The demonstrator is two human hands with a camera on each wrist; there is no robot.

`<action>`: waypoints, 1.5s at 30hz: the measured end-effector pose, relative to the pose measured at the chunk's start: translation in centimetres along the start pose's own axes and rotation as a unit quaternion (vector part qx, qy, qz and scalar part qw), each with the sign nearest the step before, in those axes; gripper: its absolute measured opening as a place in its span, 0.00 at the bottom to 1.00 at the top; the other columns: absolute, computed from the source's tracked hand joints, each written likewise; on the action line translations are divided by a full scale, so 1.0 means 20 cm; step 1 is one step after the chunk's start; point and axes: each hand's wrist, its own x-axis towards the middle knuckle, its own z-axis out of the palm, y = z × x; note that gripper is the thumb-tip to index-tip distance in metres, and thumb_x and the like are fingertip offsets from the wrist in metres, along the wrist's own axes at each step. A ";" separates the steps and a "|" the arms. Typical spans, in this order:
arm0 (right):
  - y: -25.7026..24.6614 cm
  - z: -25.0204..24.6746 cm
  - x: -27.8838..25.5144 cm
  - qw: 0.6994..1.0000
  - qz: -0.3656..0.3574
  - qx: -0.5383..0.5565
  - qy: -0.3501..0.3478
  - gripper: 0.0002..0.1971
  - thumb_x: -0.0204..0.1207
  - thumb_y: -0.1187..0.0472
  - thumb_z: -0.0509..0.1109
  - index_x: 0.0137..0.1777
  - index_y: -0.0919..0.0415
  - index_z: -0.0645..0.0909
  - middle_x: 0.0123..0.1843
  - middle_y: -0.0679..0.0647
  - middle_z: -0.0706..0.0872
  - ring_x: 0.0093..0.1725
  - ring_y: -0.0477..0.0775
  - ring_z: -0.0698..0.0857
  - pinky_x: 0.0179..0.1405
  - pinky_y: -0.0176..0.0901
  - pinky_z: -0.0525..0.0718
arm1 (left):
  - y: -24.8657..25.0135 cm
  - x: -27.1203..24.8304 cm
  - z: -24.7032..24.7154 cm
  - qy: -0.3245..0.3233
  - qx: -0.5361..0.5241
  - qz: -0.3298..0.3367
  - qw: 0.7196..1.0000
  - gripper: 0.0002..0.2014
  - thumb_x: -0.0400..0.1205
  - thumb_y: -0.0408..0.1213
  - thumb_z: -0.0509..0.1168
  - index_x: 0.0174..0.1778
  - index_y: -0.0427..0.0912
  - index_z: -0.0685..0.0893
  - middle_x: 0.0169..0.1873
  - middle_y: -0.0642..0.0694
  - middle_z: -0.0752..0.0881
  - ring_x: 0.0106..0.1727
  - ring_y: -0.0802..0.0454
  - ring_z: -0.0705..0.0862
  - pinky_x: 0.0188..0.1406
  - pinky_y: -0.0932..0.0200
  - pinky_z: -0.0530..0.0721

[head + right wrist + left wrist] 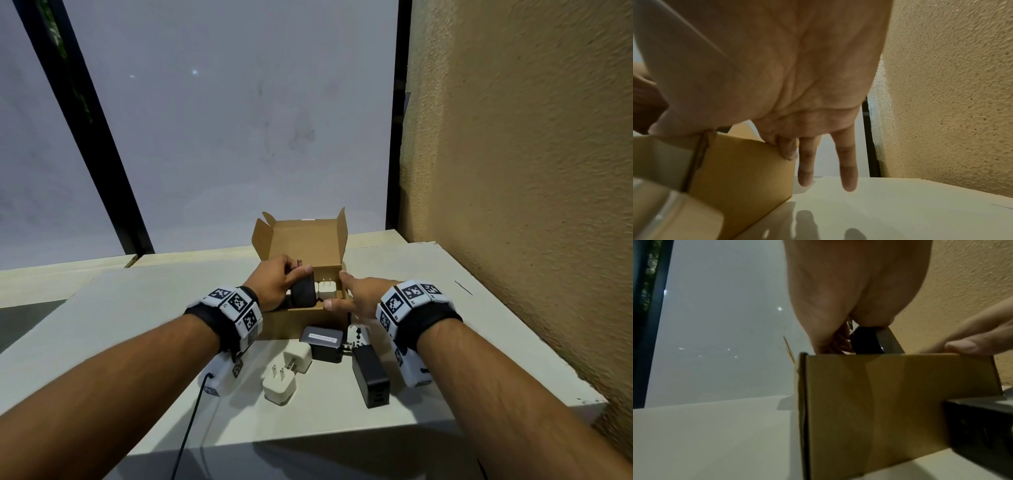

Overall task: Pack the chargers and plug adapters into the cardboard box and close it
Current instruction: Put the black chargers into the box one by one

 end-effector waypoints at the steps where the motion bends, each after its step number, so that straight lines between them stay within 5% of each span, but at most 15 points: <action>1: 0.00 0.00 0.00 1.000 -0.001 0.000 0.000 0.40 0.77 0.32 0.57 0.83 0.54 0.53 0.80 0.58 0.69 0.75 0.61 0.73 0.71 0.52 0.70 | -0.01 0.00 0.01 0.003 0.002 0.002 1.000 0.17 0.83 0.51 0.62 0.48 0.37 0.79 0.43 0.39 0.85 0.43 0.48 0.80 0.39 0.55 0.79; 4: 0.00 0.00 0.00 1.000 -0.005 -0.003 0.005 0.40 0.77 0.32 0.57 0.82 0.53 0.54 0.80 0.58 0.71 0.75 0.61 0.74 0.70 0.52 0.71 | -0.01 0.02 0.03 0.029 -0.008 0.004 1.000 0.13 0.80 0.51 0.67 0.49 0.45 0.77 0.44 0.49 0.82 0.46 0.51 0.80 0.39 0.62 0.78; 8: 0.01 0.01 0.01 1.000 -0.004 -0.008 -0.001 0.42 0.76 0.30 0.56 0.83 0.54 0.54 0.81 0.59 0.69 0.75 0.62 0.73 0.71 0.55 0.71 | 0.01 0.04 0.06 0.065 0.021 0.015 0.998 0.13 0.77 0.51 0.71 0.44 0.45 0.80 0.41 0.48 0.84 0.45 0.51 0.82 0.44 0.57 0.82; 14: 0.01 0.02 0.02 1.000 -0.008 -0.012 0.011 0.43 0.76 0.30 0.56 0.83 0.56 0.52 0.79 0.61 0.72 0.74 0.63 0.75 0.69 0.53 0.72 | 0.06 0.07 0.16 0.072 0.080 -0.021 0.994 0.15 0.73 0.50 0.76 0.33 0.48 0.77 0.34 0.49 0.84 0.38 0.53 0.82 0.33 0.61 0.78; 20: 0.02 0.02 0.02 1.000 -0.021 0.006 0.018 0.39 0.77 0.33 0.59 0.80 0.56 0.58 0.77 0.60 0.74 0.72 0.62 0.76 0.68 0.50 0.72 | 0.07 0.10 0.22 0.031 0.145 -0.080 0.986 0.18 0.70 0.50 0.77 0.43 0.39 0.84 0.39 0.42 0.87 0.43 0.45 0.86 0.42 0.53 0.86; 24: 0.01 0.02 0.02 1.000 -0.018 0.004 0.016 0.39 0.77 0.33 0.58 0.81 0.56 0.56 0.77 0.60 0.73 0.73 0.62 0.75 0.70 0.51 0.71 | 0.06 0.11 0.22 0.019 0.228 -0.081 0.970 0.25 0.70 0.61 0.74 0.45 0.40 0.85 0.39 0.42 0.87 0.43 0.45 0.86 0.46 0.51 0.88; 27: 0.01 0.02 0.01 1.000 -0.018 0.001 0.017 0.39 0.77 0.33 0.57 0.82 0.56 0.56 0.79 0.60 0.71 0.75 0.62 0.73 0.71 0.51 0.70 | 0.04 0.11 0.21 0.012 0.281 -0.077 0.957 0.19 0.73 0.55 0.74 0.46 0.41 0.86 0.43 0.41 0.88 0.47 0.43 0.86 0.48 0.50 0.88; 31: 0.00 0.01 0.01 1.000 -0.014 0.002 0.007 0.41 0.77 0.33 0.57 0.83 0.57 0.54 0.79 0.61 0.72 0.75 0.62 0.73 0.71 0.50 0.70 | 0.01 0.13 0.20 0.002 0.351 -0.060 0.935 0.13 0.78 0.44 0.70 0.55 0.42 0.86 0.52 0.40 0.87 0.56 0.41 0.83 0.57 0.49 0.84; 38: -0.01 0.01 0.01 1.000 -0.006 0.002 -0.006 0.42 0.78 0.34 0.57 0.84 0.58 0.49 0.82 0.61 0.66 0.78 0.62 0.70 0.73 0.50 0.68 | 0.01 0.12 0.21 -0.025 0.401 -0.093 0.911 0.22 0.78 0.48 0.69 0.64 0.40 0.80 0.63 0.38 0.80 0.71 0.36 0.68 0.69 0.43 0.69; 45: -0.01 0.01 0.00 1.000 -0.003 0.006 -0.006 0.41 0.78 0.34 0.57 0.84 0.56 0.50 0.81 0.60 0.68 0.76 0.62 0.72 0.72 0.51 0.70 | 0.03 0.08 0.18 -0.028 0.378 -0.079 0.922 0.24 0.81 0.56 0.61 0.62 0.41 0.82 0.65 0.39 0.76 0.71 0.37 0.67 0.69 0.42 0.68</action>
